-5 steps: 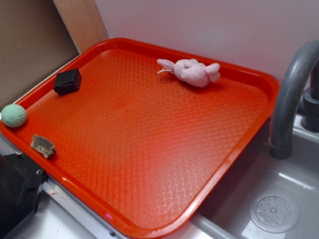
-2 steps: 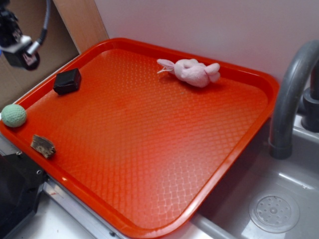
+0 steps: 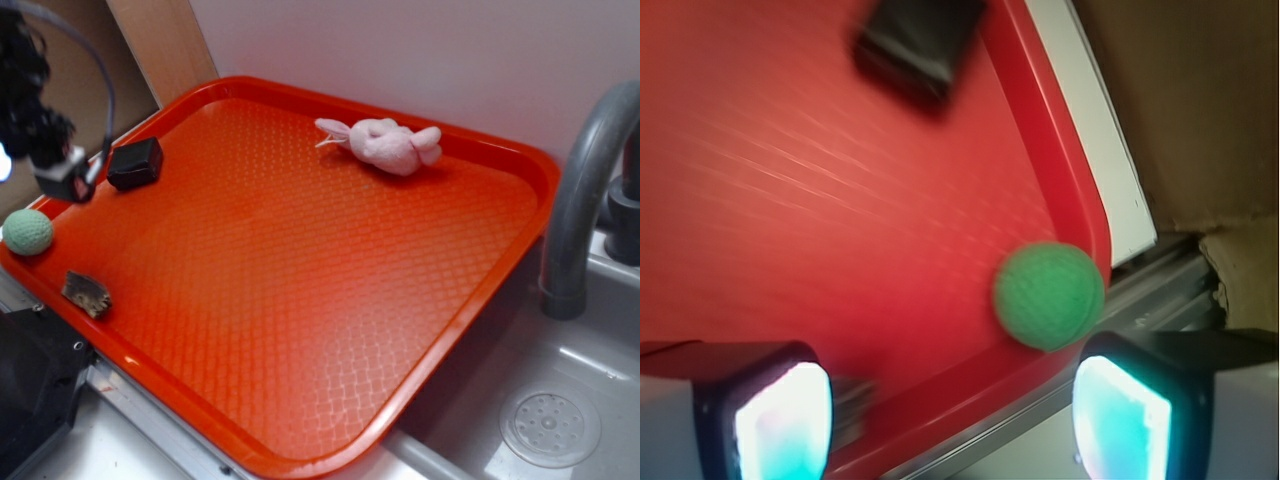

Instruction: Grab the green ball.

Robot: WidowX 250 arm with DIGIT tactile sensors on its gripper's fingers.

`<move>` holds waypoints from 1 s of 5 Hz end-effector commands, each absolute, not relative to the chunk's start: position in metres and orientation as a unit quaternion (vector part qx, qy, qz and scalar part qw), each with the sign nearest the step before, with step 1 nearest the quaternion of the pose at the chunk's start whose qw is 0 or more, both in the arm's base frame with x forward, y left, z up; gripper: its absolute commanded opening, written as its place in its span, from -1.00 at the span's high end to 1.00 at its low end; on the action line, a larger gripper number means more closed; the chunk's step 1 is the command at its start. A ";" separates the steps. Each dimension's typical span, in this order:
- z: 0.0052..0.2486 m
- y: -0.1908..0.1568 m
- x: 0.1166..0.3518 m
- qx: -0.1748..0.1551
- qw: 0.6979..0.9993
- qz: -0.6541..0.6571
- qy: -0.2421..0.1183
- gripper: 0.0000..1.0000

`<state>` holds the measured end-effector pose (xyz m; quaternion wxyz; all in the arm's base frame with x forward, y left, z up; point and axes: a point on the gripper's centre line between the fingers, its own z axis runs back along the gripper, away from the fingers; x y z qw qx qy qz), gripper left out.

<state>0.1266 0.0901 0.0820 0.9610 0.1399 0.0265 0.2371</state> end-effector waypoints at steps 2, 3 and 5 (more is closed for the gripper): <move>0.052 0.129 0.102 0.115 0.969 0.214 0.034 -1.00; 0.049 0.134 0.105 0.108 0.972 0.203 0.045 -1.00; 0.062 0.152 0.113 0.125 0.973 0.191 0.023 -1.00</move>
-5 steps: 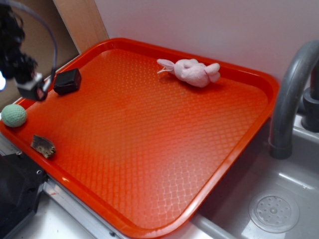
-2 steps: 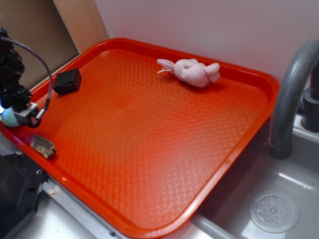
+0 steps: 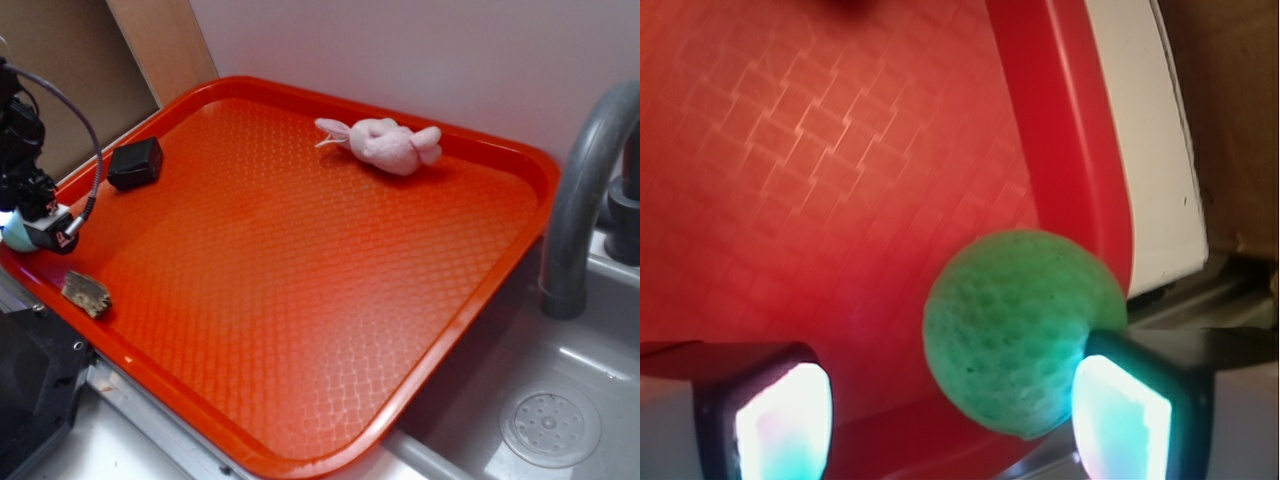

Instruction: Grab the green ball.

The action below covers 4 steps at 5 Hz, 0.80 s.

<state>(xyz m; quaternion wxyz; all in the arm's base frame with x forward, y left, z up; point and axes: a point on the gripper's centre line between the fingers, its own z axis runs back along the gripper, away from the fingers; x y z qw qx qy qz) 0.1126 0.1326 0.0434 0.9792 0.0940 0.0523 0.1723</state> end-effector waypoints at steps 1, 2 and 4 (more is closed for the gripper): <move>0.060 0.154 0.118 0.132 0.972 0.193 0.028 -1.00; 0.066 0.150 0.128 0.141 0.973 0.180 0.006 -1.00; 0.063 0.149 0.132 0.155 0.972 0.178 0.013 1.00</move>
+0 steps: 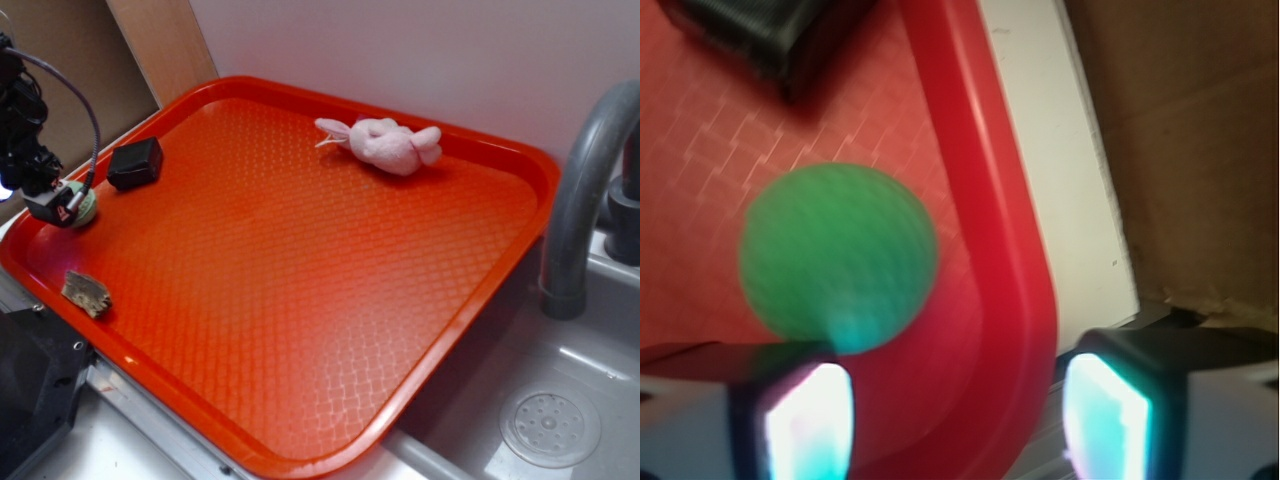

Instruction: Grab the green ball.

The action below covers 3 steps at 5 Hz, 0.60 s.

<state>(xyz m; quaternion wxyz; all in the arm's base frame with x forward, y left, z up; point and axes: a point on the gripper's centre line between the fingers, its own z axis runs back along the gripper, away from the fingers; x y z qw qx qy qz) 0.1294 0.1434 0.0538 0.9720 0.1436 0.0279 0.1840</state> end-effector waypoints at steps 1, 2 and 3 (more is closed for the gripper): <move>0.062 0.146 0.131 0.160 0.972 0.171 0.012 1.00; 0.063 0.137 0.133 0.153 0.976 0.152 0.005 1.00; 0.071 0.117 0.138 0.131 0.985 0.113 -0.007 1.00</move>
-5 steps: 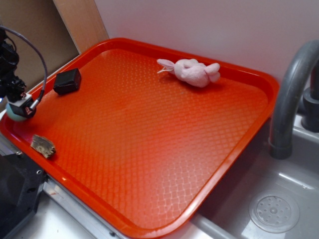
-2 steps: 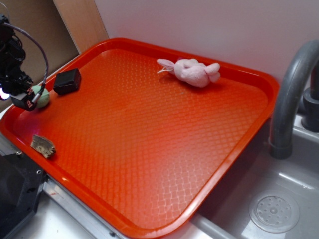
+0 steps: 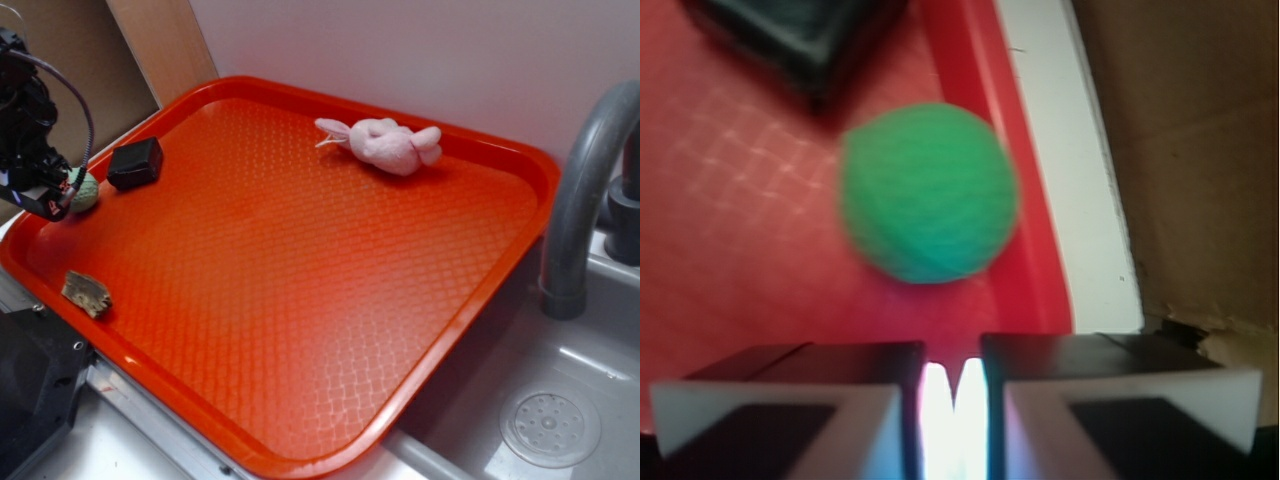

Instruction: Grab the green ball.

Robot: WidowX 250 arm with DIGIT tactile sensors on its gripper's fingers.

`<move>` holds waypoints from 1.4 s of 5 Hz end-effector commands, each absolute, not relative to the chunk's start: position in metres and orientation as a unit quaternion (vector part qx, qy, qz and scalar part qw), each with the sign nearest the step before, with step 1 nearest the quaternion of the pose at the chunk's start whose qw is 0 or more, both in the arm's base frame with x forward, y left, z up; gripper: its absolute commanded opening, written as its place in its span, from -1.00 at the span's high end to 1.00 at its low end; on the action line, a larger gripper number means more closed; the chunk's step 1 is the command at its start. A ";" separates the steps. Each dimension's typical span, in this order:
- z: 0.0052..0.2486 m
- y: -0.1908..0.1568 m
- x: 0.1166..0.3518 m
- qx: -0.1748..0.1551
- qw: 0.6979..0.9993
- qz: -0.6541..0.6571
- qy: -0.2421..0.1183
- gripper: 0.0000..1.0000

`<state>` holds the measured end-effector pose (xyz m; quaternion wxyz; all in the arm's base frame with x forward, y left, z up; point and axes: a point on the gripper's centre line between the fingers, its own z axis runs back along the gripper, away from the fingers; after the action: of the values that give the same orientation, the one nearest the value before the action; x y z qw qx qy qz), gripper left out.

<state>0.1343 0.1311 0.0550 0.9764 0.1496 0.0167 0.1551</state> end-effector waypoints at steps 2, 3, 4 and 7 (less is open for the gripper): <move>0.084 0.114 0.146 0.097 0.991 0.097 -0.011 -1.00; 0.072 0.121 0.155 0.091 0.992 0.089 -0.015 -1.00; 0.059 0.132 0.164 0.072 0.994 0.076 -0.020 -1.00; 0.033 0.145 0.187 0.040 0.999 0.035 -0.004 -1.00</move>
<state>0.1855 0.1326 0.0296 0.9973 0.0380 0.0057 0.0618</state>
